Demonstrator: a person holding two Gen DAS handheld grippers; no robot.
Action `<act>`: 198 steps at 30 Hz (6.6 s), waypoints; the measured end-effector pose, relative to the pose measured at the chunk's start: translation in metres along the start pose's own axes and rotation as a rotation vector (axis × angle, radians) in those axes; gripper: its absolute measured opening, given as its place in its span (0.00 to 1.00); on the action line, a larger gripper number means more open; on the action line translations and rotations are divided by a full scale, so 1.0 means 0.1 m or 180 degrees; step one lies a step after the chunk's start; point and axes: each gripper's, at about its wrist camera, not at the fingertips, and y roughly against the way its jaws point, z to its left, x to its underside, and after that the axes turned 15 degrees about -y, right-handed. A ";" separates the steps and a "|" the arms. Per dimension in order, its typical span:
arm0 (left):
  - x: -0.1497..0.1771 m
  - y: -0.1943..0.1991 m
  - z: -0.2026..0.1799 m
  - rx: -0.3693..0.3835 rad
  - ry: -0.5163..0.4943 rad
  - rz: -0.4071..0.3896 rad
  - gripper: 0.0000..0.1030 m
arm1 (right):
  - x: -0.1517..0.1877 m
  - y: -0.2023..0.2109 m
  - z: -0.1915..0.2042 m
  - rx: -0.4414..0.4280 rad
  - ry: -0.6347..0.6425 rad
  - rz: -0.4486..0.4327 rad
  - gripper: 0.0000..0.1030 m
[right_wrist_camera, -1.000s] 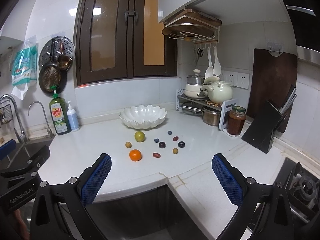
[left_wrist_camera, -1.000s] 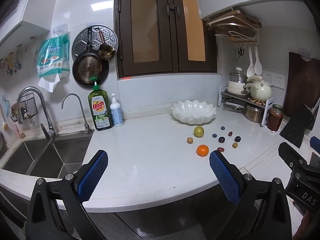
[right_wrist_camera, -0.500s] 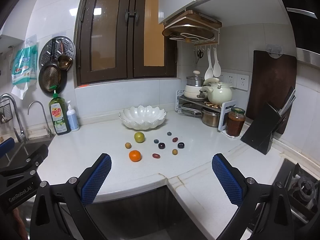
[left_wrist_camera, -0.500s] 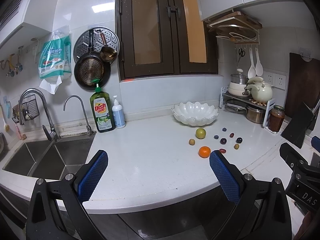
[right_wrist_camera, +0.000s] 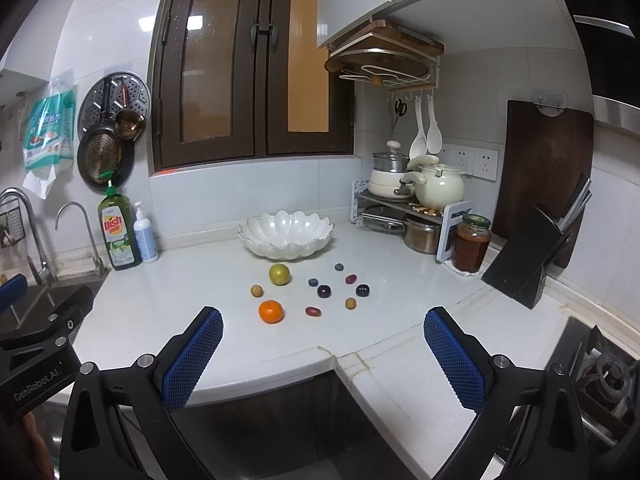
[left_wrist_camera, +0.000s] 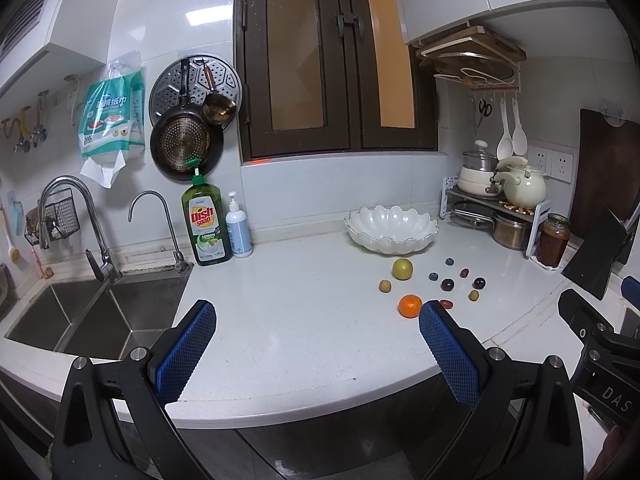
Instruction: Organize fruits
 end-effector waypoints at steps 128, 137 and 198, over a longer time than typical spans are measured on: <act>-0.39 -4.16 -1.12 0.1262 -0.0489 0.1584 0.61 | -0.07 -3.96 -0.48 0.1096 -0.0458 0.1680 0.70; -0.31 -4.26 -1.21 0.1336 -0.0532 0.1701 0.56 | 0.06 -4.05 -0.56 0.1127 -0.0542 0.1859 0.63; -0.57 -3.86 -1.03 0.1130 -0.0415 0.1296 0.26 | -0.21 -3.74 -0.34 0.0640 -0.0394 0.1646 0.22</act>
